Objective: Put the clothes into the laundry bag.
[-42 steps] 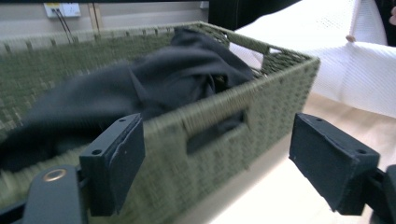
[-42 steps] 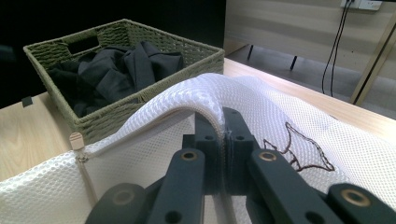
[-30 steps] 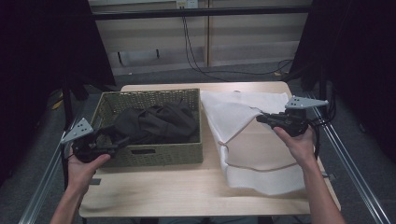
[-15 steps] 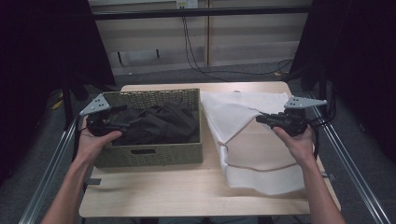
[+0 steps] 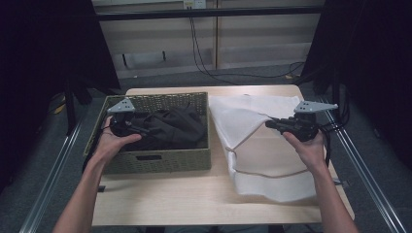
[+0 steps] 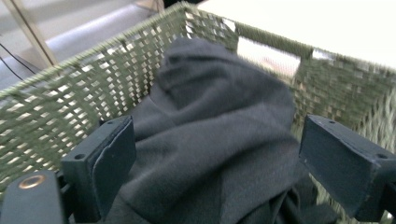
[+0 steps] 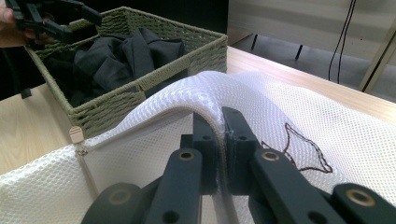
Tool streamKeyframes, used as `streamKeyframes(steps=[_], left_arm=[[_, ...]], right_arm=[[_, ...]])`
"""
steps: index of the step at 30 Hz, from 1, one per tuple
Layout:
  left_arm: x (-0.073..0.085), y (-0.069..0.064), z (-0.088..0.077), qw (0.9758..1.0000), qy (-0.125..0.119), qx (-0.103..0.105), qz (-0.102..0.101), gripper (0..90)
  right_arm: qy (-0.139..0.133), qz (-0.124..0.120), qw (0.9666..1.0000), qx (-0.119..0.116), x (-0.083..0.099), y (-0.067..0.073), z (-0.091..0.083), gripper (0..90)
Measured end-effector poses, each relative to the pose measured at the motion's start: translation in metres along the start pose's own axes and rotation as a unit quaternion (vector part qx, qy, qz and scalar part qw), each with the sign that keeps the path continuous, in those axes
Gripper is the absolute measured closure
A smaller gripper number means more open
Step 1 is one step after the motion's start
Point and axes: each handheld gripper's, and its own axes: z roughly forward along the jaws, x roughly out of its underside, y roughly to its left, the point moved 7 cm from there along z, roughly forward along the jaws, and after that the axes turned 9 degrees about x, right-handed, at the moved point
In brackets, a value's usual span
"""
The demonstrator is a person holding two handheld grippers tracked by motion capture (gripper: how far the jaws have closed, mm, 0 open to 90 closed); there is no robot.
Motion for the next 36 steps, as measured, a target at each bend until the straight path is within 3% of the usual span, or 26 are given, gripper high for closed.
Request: streamKeyframes(steps=[2, 8, 10, 11, 12, 13, 14, 15, 16, 17, 20, 21, 22, 27, 29, 30, 34, 35, 36], left_arm=[[0.004, -0.001, 0.005, 0.9998, 0.014, 0.012, -0.005, 6.8], [0.012, -0.004, 0.014, 0.9979, 0.06, 0.021, 0.012, 5.2], [0.018, -0.005, 0.019, 0.9957, 0.086, 0.03, 0.012, 3.6], [0.022, -0.004, 0.02, 0.9931, 0.112, 0.027, 0.023, 4.1], [0.022, -0.004, 0.02, 0.9931, 0.112, 0.027, 0.023, 4.4], [0.027, -0.001, 0.024, 0.9897, 0.137, 0.025, 0.033, 3.5], [0.027, -0.001, 0.024, 0.9897, 0.137, 0.025, 0.033, 3.4], [0.03, 0.004, 0.027, 0.9875, 0.152, 0.024, 0.033, 3.2], [0.03, 0.004, 0.027, 0.9875, 0.152, 0.024, 0.033, 2.7], [0.033, 0.011, 0.028, 0.9844, 0.17, 0.03, 0.031, 2.3], [0.037, 0.016, 0.03, 0.9841, 0.174, 0.034, 0.014, 0.0], [0.042, 0.014, 0.036, 0.9803, 0.191, 0.048, 0.017, 0.0], [0.043, 0.013, 0.038, 0.979, 0.198, 0.047, 0.017, 0.0], [0.05, 0.015, 0.043, 0.9763, 0.206, 0.066, -0.009, 0.0], [0.058, 0.015, 0.049, 0.972, 0.228, 0.055, 0.003, 0.0], [0.063, 0.016, 0.051, 0.9676, 0.247, 0.052, 0.014, 0.0], [0.065, 0.02, 0.054, 0.9703, 0.235, 0.059, -0.001, 0.0], [0.067, 0.022, 0.054, 0.9672, 0.247, 0.058, 0.011, 0.0], [0.068, 0.021, 0.056, 0.9668, 0.249, 0.054, 0.011, 0.0]], right_arm=[[0.003, 0.0, 1.0, 0.001, 0.001, 0.0, 0.001, 85.2], [0.011, -0.002, 0.9999, 0.003, 0.003, 0.0, 0.003, 85.2], [0.013, -0.003, 0.9999, 0.002, 0.004, 0.0, 0.004, 85.3], [0.014, -0.003, 0.9999, 0.001, 0.004, 0.0, 0.005, 85.3], [0.014, -0.003, 0.9999, 0.001, 0.004, 0.0, 0.005, 85.3], [0.017, -0.004, 0.9998, 0.0, 0.005, 0.001, 0.006, 85.5], [0.017, -0.005, 0.9998, 0.0, 0.005, 0.001, 0.006, 85.6], [0.018, -0.006, 0.9998, -0.001, 0.005, 0.001, 0.007, 85.7], [0.019, -0.005, 0.9998, -0.001, 0.006, 0.001, 0.007, 85.7], [0.019, -0.005, 0.9998, -0.002, 0.006, 0.002, 0.008, 85.7], [0.021, -0.006, 0.9998, -0.001, 0.007, 0.001, 0.008, 85.7], [0.022, -0.004, 0.9997, 0.0, 0.008, 0.001, 0.008, 85.7], [0.022, -0.004, 0.9997, 0.001, 0.008, 0.0, 0.008, 85.7], [0.023, -0.006, 0.9997, 0.004, 0.01, -0.001, 0.009, 85.7], [0.025, -0.007, 0.9997, 0.004, 0.01, -0.001, 0.009, 85.7], [0.026, -0.008, 0.9996, 0.005, 0.01, -0.002, 0.009, 85.7], [0.029, -0.006, 0.9996, 0.005, 0.011, 0.0, 0.011, 85.7], [0.029, -0.007, 0.9995, 0.005, 0.011, 0.0, 0.011, 85.7], [0.03, -0.009, 0.9995, 0.005, 0.012, 0.0, 0.011, 85.7]])
